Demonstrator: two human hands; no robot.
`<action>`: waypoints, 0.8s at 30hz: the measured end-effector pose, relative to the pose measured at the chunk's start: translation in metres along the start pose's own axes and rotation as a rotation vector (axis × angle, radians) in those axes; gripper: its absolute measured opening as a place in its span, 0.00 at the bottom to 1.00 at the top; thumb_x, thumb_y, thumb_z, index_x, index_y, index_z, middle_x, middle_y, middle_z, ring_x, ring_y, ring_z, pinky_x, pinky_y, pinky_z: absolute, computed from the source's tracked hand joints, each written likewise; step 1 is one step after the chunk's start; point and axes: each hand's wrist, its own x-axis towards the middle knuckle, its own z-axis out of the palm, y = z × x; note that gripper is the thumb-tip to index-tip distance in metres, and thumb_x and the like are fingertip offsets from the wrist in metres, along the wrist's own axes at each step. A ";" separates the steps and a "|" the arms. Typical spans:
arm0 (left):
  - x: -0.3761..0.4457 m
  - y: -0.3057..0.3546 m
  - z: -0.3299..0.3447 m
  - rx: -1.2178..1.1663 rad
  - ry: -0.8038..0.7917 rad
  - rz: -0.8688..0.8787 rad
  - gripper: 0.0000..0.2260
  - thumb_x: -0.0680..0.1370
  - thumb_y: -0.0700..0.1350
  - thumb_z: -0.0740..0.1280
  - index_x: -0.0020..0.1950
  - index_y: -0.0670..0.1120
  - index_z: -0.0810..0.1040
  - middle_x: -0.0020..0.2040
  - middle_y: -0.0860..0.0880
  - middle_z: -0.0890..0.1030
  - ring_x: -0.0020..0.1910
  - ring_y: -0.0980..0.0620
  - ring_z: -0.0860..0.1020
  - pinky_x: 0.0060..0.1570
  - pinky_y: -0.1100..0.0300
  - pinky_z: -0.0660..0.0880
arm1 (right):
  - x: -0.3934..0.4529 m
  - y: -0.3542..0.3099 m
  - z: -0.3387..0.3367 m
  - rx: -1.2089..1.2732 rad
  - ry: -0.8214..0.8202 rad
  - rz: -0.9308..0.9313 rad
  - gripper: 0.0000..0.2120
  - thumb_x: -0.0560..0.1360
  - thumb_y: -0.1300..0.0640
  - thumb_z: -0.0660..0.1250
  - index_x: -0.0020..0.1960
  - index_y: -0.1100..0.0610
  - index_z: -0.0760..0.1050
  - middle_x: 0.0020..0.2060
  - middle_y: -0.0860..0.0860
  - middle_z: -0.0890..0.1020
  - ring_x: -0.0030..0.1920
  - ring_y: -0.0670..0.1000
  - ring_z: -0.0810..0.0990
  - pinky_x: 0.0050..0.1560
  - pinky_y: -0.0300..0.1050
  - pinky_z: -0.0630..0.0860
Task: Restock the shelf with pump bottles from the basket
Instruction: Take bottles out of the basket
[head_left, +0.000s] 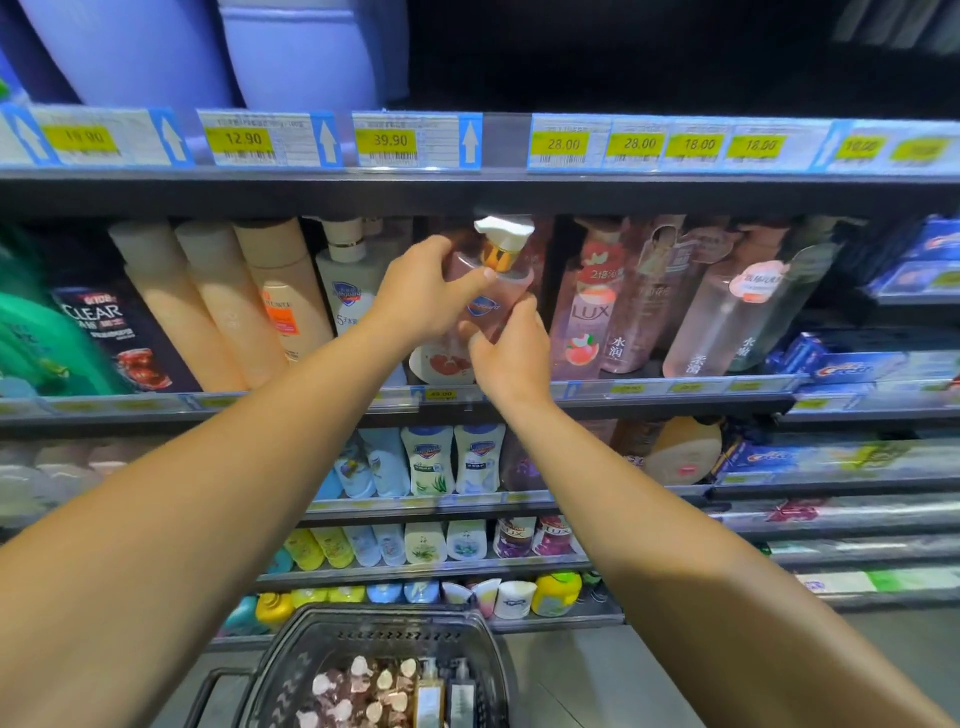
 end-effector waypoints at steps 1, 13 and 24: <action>-0.002 -0.002 -0.001 -0.009 0.010 -0.006 0.18 0.77 0.56 0.68 0.53 0.40 0.76 0.47 0.43 0.81 0.46 0.44 0.78 0.45 0.49 0.74 | -0.002 -0.001 0.001 -0.041 0.009 -0.015 0.19 0.74 0.49 0.70 0.60 0.55 0.67 0.55 0.51 0.75 0.56 0.54 0.76 0.52 0.51 0.76; 0.013 -0.017 -0.006 -0.115 0.096 -0.257 0.21 0.75 0.59 0.67 0.53 0.41 0.79 0.47 0.44 0.82 0.47 0.44 0.80 0.47 0.50 0.78 | -0.001 -0.020 0.002 -0.160 0.041 -0.123 0.30 0.76 0.53 0.67 0.73 0.55 0.57 0.65 0.53 0.71 0.60 0.57 0.76 0.52 0.51 0.71; 0.003 -0.018 0.007 -0.193 0.104 -0.360 0.17 0.77 0.52 0.67 0.50 0.38 0.75 0.39 0.45 0.75 0.40 0.46 0.74 0.38 0.55 0.71 | 0.001 -0.001 0.004 -0.142 -0.075 -0.245 0.31 0.75 0.56 0.68 0.75 0.55 0.59 0.69 0.52 0.69 0.65 0.54 0.72 0.62 0.50 0.71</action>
